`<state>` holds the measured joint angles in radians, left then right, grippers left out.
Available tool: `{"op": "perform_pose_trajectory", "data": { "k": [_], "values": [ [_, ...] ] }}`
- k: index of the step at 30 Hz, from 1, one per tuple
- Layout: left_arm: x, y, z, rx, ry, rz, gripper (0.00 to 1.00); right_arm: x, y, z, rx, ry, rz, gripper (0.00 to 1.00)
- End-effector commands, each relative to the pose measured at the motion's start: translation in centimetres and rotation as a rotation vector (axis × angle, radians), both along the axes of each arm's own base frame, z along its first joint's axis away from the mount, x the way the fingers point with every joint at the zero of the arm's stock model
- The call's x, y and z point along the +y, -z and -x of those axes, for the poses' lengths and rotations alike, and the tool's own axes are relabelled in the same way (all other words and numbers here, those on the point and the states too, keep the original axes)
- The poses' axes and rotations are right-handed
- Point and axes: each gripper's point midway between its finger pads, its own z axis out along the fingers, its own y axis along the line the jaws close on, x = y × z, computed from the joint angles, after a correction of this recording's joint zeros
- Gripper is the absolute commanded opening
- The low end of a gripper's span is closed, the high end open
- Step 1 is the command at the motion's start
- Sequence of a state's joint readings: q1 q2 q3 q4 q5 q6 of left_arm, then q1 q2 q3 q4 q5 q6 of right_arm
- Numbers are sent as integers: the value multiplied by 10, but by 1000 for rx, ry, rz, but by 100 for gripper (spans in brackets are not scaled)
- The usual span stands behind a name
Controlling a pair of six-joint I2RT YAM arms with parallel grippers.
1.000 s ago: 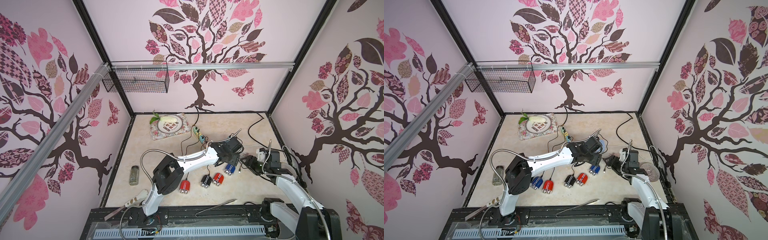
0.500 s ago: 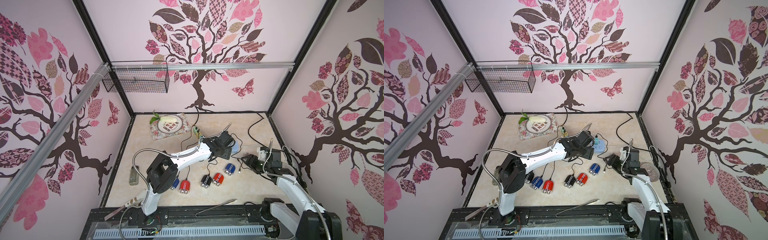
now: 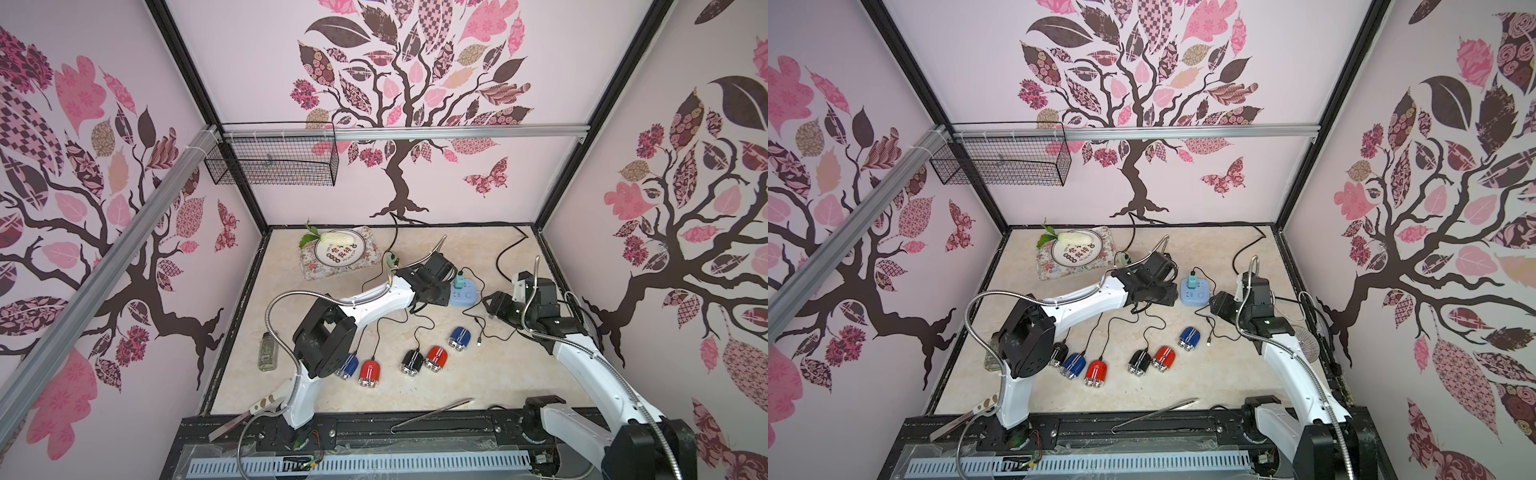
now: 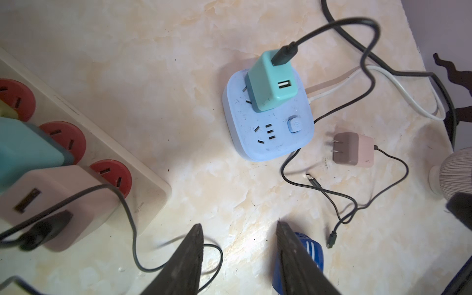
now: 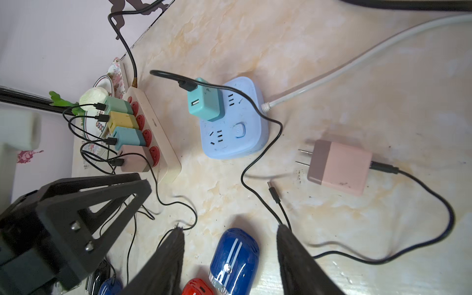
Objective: Unplug the electric shaver
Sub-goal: Remove the plug from the socket.
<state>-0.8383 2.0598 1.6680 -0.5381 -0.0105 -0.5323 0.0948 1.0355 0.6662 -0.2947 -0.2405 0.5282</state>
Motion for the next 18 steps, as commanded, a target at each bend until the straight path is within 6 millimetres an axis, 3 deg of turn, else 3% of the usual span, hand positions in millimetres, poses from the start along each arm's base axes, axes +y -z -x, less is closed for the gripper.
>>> {"op": "perform_pose_trajectory", "data": {
  "k": [1,7,18],
  "values": [
    [-10,-11,-19,-6,-25,83,48,-1,-10,-11,-9,17,90,60],
    [-16,-7,-27,14,-33,98,48,1,-13,-23,1,33,250,60],
    [-15,18,-45,31,-116,12,42,9,-3,-38,32,18,342,60]
  ]
}}
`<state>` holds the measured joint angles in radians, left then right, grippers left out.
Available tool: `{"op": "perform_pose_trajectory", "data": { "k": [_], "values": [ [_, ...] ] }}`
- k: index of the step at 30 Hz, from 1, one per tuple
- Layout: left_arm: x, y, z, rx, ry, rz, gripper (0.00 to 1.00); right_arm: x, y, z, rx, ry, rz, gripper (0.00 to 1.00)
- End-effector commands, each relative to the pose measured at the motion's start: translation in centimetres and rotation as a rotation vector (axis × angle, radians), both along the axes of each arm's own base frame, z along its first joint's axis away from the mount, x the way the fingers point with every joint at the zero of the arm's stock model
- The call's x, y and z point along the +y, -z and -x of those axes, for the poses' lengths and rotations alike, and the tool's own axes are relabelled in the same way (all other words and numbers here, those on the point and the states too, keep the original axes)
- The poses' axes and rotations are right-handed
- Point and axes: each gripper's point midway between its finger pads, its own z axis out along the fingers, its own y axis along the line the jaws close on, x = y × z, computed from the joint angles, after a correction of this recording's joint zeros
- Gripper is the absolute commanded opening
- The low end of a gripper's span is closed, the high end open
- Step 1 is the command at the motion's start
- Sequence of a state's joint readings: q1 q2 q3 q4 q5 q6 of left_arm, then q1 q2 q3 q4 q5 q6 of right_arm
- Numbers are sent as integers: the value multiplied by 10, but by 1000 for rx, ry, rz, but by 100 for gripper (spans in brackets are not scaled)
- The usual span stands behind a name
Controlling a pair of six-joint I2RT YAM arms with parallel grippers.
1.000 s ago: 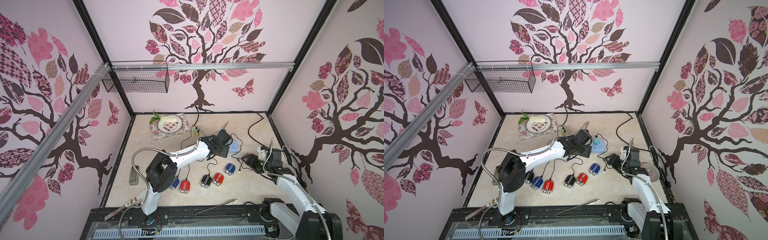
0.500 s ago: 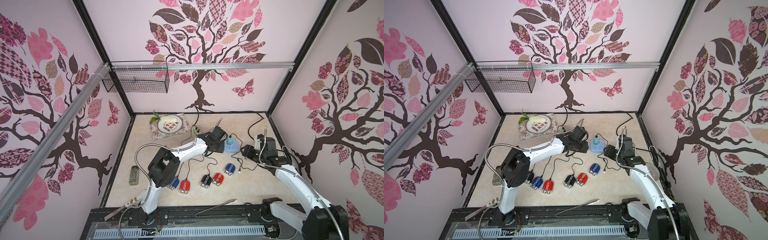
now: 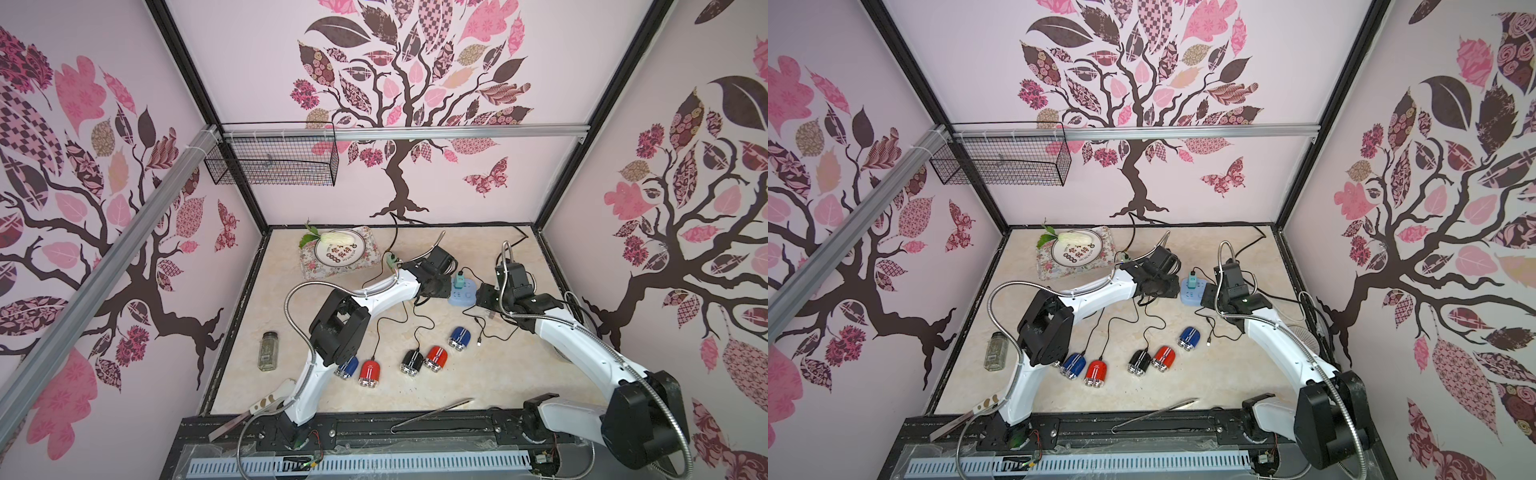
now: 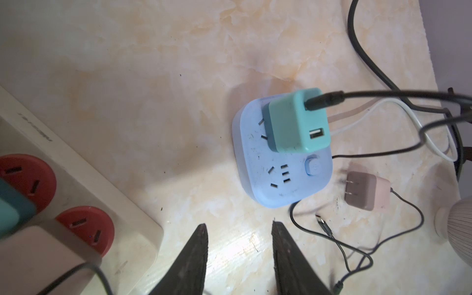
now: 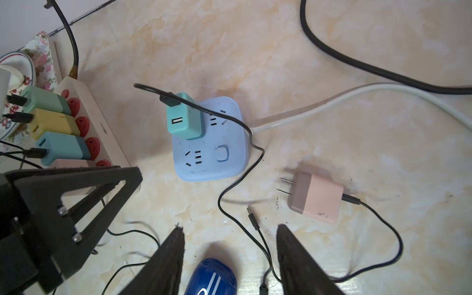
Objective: Unplug the electric shaver
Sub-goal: Remove the plug from the socket.
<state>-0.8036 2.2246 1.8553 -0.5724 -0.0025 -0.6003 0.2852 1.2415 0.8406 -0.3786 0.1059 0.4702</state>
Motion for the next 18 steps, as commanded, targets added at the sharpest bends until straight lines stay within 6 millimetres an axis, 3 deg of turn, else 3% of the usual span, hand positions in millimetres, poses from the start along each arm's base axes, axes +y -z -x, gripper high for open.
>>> {"op": "perform_pose_trajectory", "data": {
  "k": [1,6,18],
  "values": [
    [-2,1,-10,-9,-36,-16,42,1,-9,-13,-20,3,41,60],
    [-13,4,-20,-8,-44,-2,39,9,-9,-23,-19,-9,78,49],
    [-20,18,-33,-11,-84,1,37,26,3,-49,0,-42,72,49]
  ]
}}
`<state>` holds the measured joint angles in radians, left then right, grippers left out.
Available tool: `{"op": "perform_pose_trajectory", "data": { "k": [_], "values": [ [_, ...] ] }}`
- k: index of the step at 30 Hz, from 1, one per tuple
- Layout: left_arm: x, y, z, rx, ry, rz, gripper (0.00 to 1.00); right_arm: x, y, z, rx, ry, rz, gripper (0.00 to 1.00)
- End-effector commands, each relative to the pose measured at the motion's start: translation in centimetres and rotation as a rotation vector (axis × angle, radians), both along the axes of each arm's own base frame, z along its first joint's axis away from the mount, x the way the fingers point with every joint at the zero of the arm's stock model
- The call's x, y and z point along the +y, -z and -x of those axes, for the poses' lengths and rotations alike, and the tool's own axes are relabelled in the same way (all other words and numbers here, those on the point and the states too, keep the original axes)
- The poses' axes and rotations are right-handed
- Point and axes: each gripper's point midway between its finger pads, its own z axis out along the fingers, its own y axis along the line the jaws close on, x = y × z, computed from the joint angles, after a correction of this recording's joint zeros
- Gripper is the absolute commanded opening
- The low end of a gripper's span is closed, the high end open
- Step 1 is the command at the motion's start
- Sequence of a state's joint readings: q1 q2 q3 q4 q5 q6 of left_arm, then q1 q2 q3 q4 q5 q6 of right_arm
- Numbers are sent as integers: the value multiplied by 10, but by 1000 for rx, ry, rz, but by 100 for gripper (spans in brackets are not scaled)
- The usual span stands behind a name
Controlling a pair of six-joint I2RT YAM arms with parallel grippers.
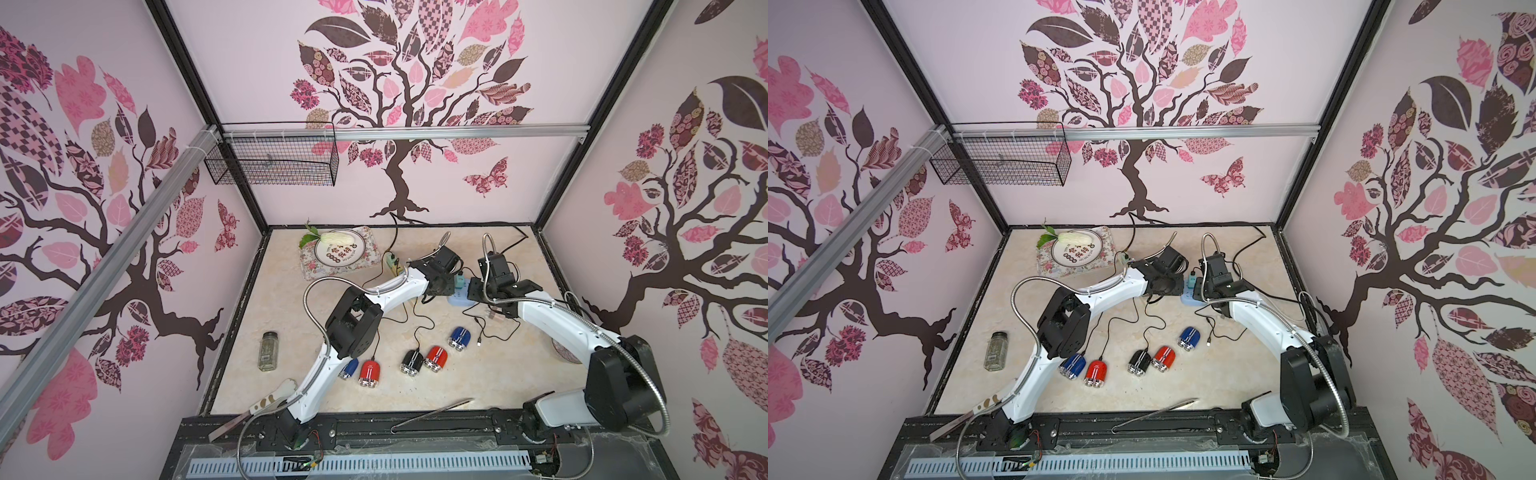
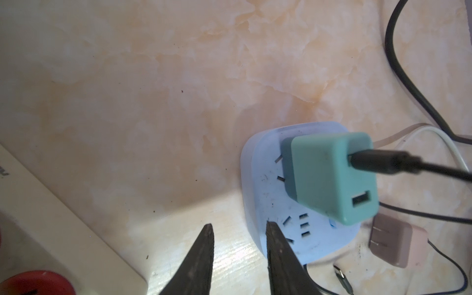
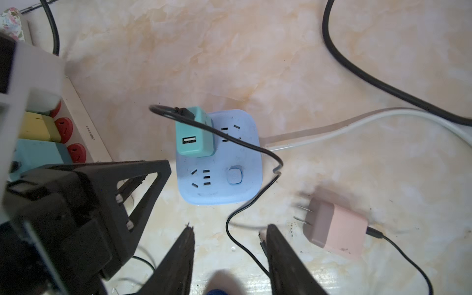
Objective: Unplug the electric shaver
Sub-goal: Remove the plug from the socket.
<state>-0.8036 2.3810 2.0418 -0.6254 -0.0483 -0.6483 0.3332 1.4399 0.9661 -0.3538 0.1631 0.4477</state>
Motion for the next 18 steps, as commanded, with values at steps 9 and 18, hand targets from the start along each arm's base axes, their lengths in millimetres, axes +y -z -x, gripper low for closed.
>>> {"op": "perform_pose_trajectory", "data": {
  "k": [9,18],
  "values": [
    [-14,6,-9,23,-24,95,37,18,0,-34,-24,-32,-13,49],
    [-9,29,-4,90,-52,173,37,20,4,-44,-47,-25,-36,49]
  ]
}}
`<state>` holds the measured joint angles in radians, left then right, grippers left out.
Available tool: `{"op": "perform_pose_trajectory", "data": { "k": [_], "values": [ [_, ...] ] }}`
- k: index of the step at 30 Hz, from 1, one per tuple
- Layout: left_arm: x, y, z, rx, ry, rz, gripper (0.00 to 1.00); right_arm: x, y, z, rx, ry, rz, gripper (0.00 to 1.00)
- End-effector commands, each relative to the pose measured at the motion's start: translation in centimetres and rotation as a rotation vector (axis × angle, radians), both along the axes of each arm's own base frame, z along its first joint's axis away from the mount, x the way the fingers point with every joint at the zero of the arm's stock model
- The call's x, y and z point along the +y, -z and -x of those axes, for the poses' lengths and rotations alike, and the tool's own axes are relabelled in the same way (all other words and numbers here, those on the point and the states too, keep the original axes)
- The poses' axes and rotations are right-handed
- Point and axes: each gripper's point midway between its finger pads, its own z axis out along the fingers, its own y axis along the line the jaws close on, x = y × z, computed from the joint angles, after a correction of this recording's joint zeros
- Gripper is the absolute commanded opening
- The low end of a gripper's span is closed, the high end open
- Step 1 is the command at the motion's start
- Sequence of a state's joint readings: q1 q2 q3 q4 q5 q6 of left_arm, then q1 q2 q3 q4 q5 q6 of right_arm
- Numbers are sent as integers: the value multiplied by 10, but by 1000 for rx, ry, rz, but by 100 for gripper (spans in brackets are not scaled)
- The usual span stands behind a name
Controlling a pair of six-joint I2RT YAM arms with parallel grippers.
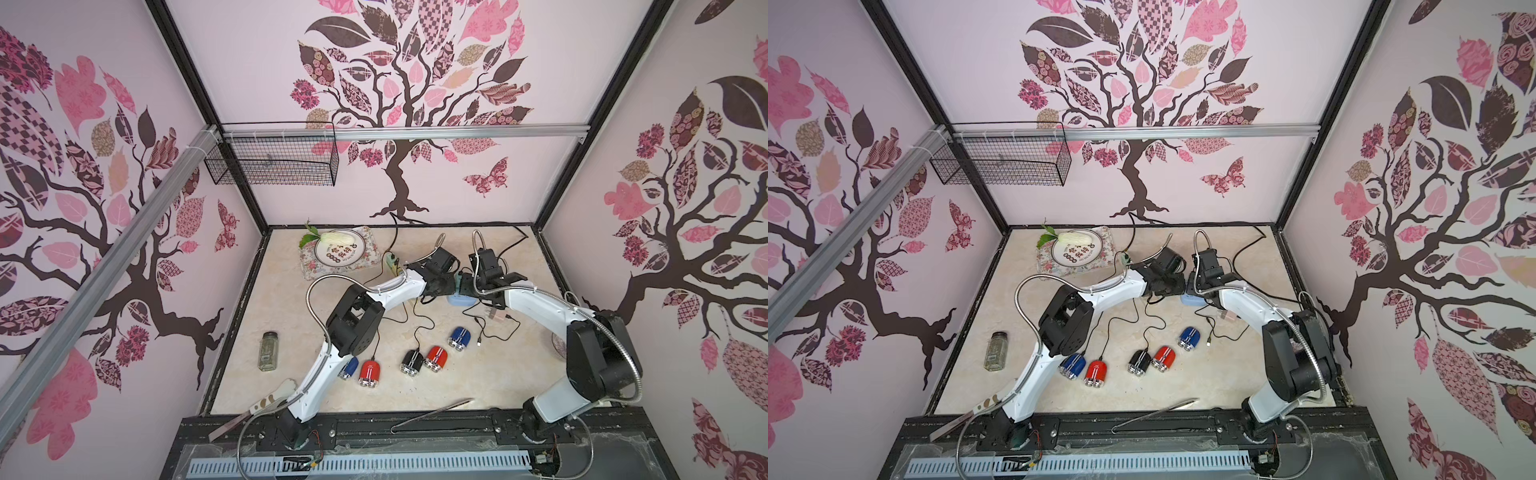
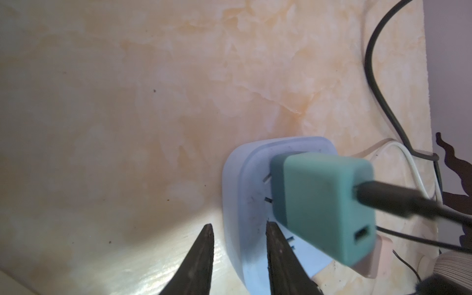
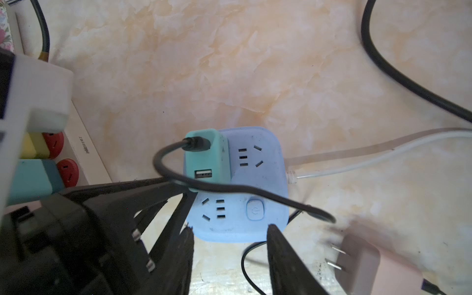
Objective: Unplug the electric shaver
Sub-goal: Remove the plug from the socket.
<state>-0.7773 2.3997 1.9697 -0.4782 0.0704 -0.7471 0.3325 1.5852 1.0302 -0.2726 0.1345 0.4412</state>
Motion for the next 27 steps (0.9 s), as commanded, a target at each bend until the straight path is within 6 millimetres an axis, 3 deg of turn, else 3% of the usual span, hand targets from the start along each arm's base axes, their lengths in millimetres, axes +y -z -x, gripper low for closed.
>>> {"op": "perform_pose_trajectory", "data": {
  "k": [1,13,27],
  "values": [
    [3,13,2,22,-15,24,37,5,-14,-15,-57,-4,-24,49],
    [8,34,14,75,-23,50,37,14,-4,-28,-38,-23,-31,52],
    [13,33,23,91,-28,58,37,14,15,-41,-10,-35,11,51]
  ]
}}
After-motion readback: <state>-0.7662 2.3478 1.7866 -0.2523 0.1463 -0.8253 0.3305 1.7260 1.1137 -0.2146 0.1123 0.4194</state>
